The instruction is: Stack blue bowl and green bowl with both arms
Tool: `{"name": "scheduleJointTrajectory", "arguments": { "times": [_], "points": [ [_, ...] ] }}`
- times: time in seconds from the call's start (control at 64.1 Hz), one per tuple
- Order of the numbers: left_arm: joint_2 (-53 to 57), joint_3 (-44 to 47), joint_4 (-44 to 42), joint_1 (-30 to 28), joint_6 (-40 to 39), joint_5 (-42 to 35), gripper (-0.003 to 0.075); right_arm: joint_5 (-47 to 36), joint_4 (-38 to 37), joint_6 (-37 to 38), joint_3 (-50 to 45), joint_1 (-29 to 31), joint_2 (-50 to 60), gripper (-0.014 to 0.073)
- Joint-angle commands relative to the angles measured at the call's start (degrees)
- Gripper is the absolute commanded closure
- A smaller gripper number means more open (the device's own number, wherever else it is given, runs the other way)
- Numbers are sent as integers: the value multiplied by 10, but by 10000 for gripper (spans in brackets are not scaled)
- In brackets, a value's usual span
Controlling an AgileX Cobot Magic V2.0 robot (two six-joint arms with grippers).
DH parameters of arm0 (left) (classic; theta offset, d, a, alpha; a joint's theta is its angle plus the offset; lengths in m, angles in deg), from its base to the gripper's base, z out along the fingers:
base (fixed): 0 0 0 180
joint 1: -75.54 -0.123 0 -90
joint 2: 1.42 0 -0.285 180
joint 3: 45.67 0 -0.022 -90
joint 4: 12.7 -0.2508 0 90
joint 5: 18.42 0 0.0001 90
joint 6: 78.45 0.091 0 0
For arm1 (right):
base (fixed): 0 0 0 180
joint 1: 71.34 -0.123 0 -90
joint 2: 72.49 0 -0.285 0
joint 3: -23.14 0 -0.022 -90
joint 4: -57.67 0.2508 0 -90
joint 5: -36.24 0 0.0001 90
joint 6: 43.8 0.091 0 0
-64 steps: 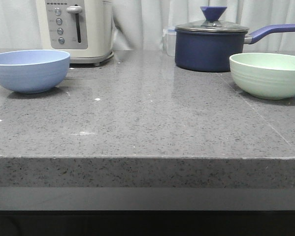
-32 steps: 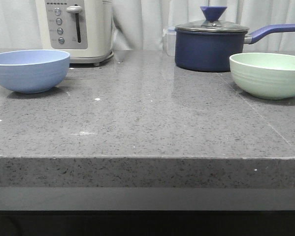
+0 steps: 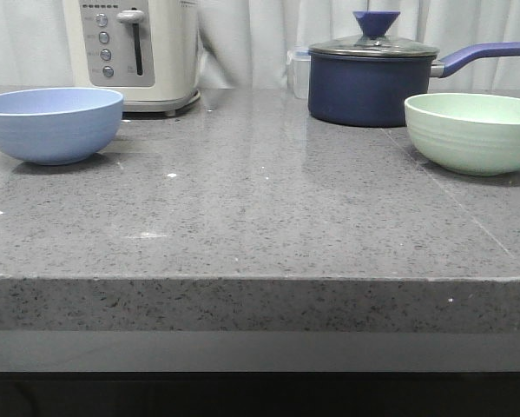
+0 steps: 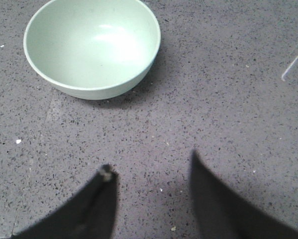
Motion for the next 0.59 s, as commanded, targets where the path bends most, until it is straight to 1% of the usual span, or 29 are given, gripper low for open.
{"name": "scheduleJointTrajectory", "arguments": {
  "times": [0.0,0.062,0.25,0.328,0.468,0.578],
  "points": [
    [-5,-15,4,1,0,-55,204,-39,-7,-4,20,2,-1,36],
    [-5,-15,4,1,0,-54,200,-39,-7,-4,20,2,-1,29],
    [-5,-15,15,1,0,-53,252,-41,-3,-4,20,2,-1,30],
    [-5,-15,20,12,0,-53,270,-41,-2,-4,20,2,-1,30],
    [-5,-15,20,56,0,-52,281,-44,14,0,30,2,-11,30],
    [-5,-15,20,97,6,-51,281,-31,15,21,76,2,-47,30]
  ]
}}
